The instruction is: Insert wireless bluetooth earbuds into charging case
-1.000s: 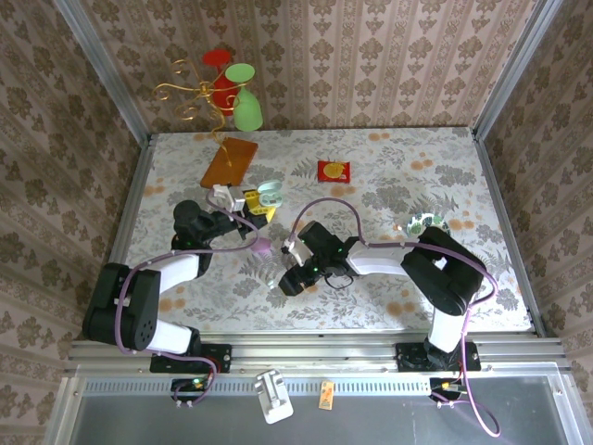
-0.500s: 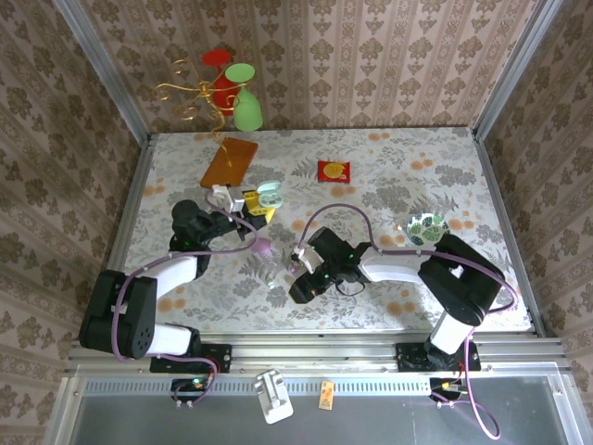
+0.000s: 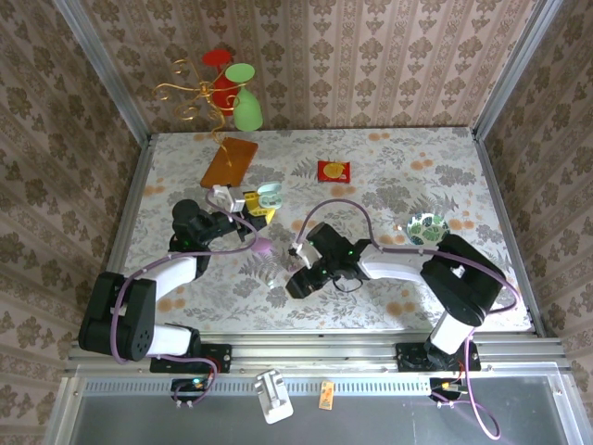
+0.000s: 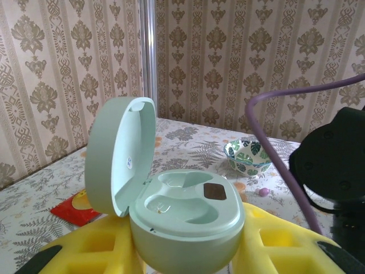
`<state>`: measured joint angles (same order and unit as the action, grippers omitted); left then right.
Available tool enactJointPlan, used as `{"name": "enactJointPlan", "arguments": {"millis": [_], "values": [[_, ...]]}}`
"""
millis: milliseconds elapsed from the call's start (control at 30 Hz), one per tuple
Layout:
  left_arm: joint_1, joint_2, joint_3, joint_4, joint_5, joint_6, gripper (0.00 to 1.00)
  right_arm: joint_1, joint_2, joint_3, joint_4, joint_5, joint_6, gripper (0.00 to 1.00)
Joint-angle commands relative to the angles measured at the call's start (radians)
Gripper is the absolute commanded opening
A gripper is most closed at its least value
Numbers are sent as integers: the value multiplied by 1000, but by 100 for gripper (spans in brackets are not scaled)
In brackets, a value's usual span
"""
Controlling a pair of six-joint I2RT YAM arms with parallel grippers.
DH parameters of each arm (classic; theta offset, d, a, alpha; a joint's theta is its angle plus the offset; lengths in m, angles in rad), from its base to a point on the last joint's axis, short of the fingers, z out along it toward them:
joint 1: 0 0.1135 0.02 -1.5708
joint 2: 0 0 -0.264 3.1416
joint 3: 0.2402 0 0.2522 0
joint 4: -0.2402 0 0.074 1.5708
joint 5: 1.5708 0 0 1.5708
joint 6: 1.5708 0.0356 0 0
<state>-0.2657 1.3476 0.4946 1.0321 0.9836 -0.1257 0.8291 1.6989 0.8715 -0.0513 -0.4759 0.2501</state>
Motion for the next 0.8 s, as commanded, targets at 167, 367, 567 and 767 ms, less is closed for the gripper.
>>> {"name": "enactJointPlan", "arguments": {"millis": [167, 367, 567, 767], "values": [[8, -46, 10, -39, 16, 46, 29, -7, 105, 69, -2, -38, -67, 63], [8, -57, 13, -63, 18, 57, 29, -7, 94, 32, 5, -74, -62, 56], [6, -52, 8, -60, 13, 62, 29, -7, 61, -6, 19, -94, -45, 49], [1, -48, 6, -49, 11, 58, 29, -8, 70, -9, 12, -90, -47, 41]]}}
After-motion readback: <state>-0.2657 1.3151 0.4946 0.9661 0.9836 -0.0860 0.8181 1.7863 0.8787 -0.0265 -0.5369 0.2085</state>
